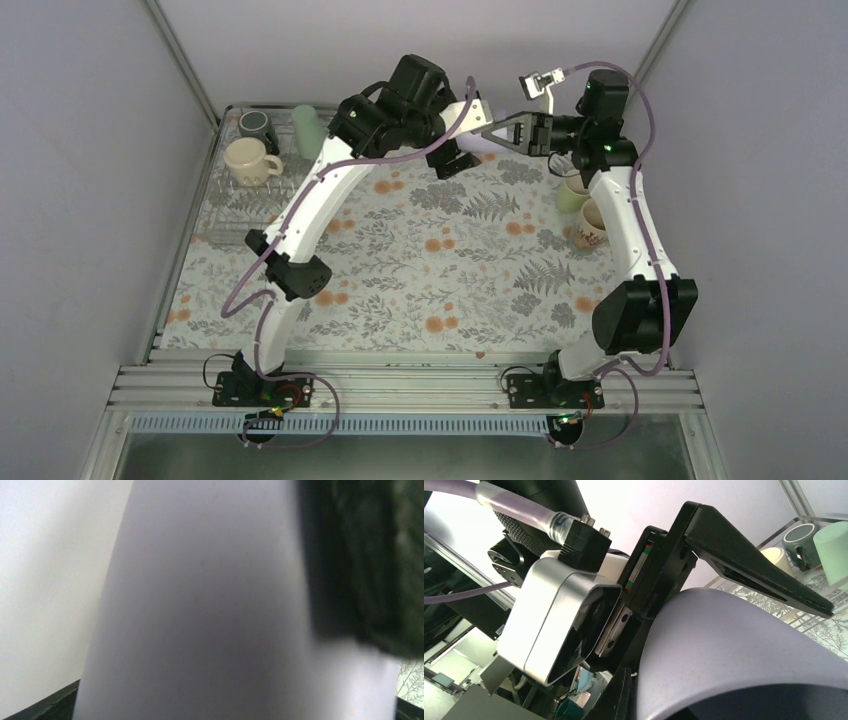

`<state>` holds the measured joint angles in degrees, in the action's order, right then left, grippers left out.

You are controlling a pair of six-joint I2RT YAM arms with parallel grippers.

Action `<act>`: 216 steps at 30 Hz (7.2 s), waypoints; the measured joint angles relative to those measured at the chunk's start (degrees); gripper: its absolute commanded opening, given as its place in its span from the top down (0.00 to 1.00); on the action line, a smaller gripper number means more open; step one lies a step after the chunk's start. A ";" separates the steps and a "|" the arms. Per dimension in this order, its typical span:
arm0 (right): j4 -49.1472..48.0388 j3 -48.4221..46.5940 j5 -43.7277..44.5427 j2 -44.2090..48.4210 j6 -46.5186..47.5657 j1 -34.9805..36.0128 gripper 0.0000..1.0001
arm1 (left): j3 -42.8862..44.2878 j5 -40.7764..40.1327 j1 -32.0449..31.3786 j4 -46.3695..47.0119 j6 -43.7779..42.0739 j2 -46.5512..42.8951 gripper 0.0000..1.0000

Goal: Unload the cups from the dish rack

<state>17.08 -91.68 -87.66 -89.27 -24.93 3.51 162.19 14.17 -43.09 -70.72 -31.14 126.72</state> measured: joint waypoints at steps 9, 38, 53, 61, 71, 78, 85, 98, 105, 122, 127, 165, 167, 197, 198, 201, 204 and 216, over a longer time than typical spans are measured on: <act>-20.35 8.17 -1.33 -1.46 -12.04 -6.78 0.97 | -10.14 -2.38 3.85 -0.85 -0.15 -8.96 0.00; -38.77 -34.27 -1.68 -26.08 -22.53 -11.69 0.97 | -31.69 -25.59 17.35 22.67 -5.75 -32.59 0.00; 12.24 -47.50 26.86 -32.30 29.35 -15.37 0.97 | -42.03 -34.12 24.11 35.19 -9.44 -37.73 0.00; 35.80 -45.27 53.29 -38.32 52.13 -6.80 0.97 | -51.34 -35.23 28.61 40.44 -12.15 -39.95 0.00; 51.93 -35.78 73.40 -41.42 63.23 -0.44 0.97 | -52.72 -26.34 40.50 38.29 -9.77 -38.47 0.00; 55.17 -26.47 80.78 -40.35 65.00 -0.52 0.97 | -58.64 -20.22 44.19 38.03 -8.61 -38.49 0.00; 55.60 -25.53 82.88 -40.11 64.85 -0.15 0.53 | -61.75 -16.63 46.29 38.23 -8.24 -38.51 0.00; 56.22 -27.71 85.05 -36.50 64.96 0.31 0.00 | -63.01 -13.97 46.88 38.66 -7.85 -37.94 0.00; 56.22 -28.33 84.98 -23.21 65.20 1.90 0.00 | -59.12 -12.90 46.86 37.20 -6.97 -31.01 0.00; 45.27 -17.62 69.37 -2.16 59.84 5.44 0.00 | -30.97 -1.25 46.45 26.10 2.14 -2.99 0.00; 43.19 -13.81 68.76 -1.79 58.84 5.44 0.00 | -23.23 2.14 46.45 22.88 3.32 4.96 0.00; 43.47 -9.88 67.80 -0.68 57.20 5.55 0.00 | -11.50 8.96 46.45 17.05 4.44 19.91 0.64; 44.65 -11.80 65.55 -0.68 57.07 5.55 0.00 | -11.54 8.92 46.40 15.80 4.42 19.28 0.65; 56.00 -26.27 2.80 -16.17 54.97 -1.38 0.00 | -20.41 17.55 18.58 17.55 8.48 -15.56 0.87; 56.02 -26.38 2.19 -17.66 54.80 -1.84 0.00 | -19.63 18.12 17.81 17.46 8.50 -14.91 0.87; 56.11 -26.60 1.25 -21.73 54.38 -2.10 0.00 | -17.79 19.34 16.24 17.90 8.66 -13.62 0.87; 56.15 -27.50 1.14 -24.72 54.07 -2.19 0.00 | -16.70 20.46 15.06 18.86 8.92 -12.83 0.87; 14.45 -13.46 -0.37 -21.53 17.90 -8.66 0.00 | -4.76 22.93 12.98 22.53 9.25 -0.26 0.87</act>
<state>31.53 -105.14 -88.03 -110.80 -7.03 -5.15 157.42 37.10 -30.11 -48.18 -21.89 126.45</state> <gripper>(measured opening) 0.995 0.676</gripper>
